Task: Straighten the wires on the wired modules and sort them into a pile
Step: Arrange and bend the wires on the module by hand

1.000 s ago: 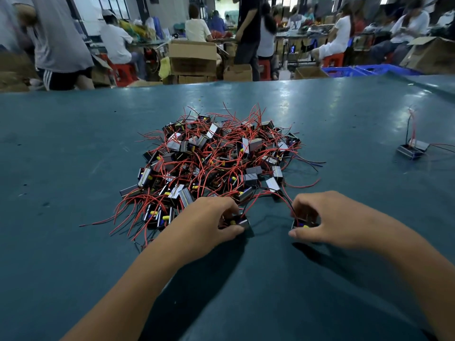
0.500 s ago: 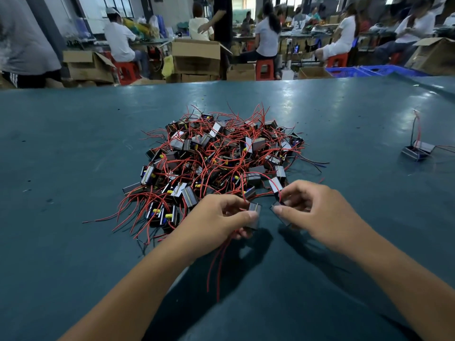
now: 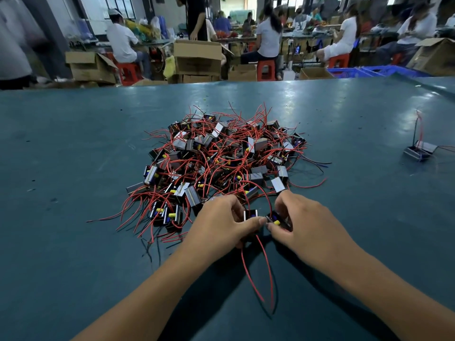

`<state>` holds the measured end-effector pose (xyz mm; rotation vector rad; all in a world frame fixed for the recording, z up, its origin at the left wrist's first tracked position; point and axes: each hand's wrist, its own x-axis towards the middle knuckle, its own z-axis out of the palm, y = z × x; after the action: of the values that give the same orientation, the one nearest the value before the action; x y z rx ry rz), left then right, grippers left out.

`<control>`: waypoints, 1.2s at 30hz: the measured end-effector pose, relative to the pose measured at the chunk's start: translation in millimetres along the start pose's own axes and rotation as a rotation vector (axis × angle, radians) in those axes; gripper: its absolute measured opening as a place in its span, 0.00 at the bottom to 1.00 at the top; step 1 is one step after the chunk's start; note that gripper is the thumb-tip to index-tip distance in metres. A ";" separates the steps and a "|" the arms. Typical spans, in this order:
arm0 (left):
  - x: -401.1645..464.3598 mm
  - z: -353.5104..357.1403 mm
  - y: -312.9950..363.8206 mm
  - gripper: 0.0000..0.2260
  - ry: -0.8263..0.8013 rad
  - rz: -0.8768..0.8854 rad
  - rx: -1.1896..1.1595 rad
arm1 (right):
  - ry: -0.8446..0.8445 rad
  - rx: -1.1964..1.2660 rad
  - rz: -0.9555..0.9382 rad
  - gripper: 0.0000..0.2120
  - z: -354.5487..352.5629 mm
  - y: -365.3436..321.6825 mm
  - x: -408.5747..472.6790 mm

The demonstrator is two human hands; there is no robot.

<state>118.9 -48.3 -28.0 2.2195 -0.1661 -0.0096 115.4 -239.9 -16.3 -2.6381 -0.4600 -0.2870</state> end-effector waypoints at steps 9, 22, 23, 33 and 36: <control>5.1 5.7 2.6 0.06 -0.134 -0.040 -0.294 | -0.062 0.079 0.043 0.04 -5.0 -0.2 6.5; 5.8 4.5 3.1 0.11 -0.118 0.023 -0.213 | -0.097 -0.013 0.054 0.21 -1.4 -4.3 7.2; 4.9 5.1 4.0 0.11 -0.124 0.031 -0.211 | -0.094 -0.004 0.059 0.21 -2.8 -4.5 7.1; 2.7 10.1 7.4 0.10 -0.054 0.115 -0.146 | 0.058 -0.105 0.313 0.24 -72.3 53.4 36.7; 1.9 9.1 7.5 0.10 -0.075 0.130 -0.082 | 0.044 -0.180 0.394 0.25 -82.4 94.1 65.3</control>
<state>119.3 -60.3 -27.4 2.1235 -0.3452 -0.0277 199.6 -339.6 37.3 -2.8144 0.1092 -0.2686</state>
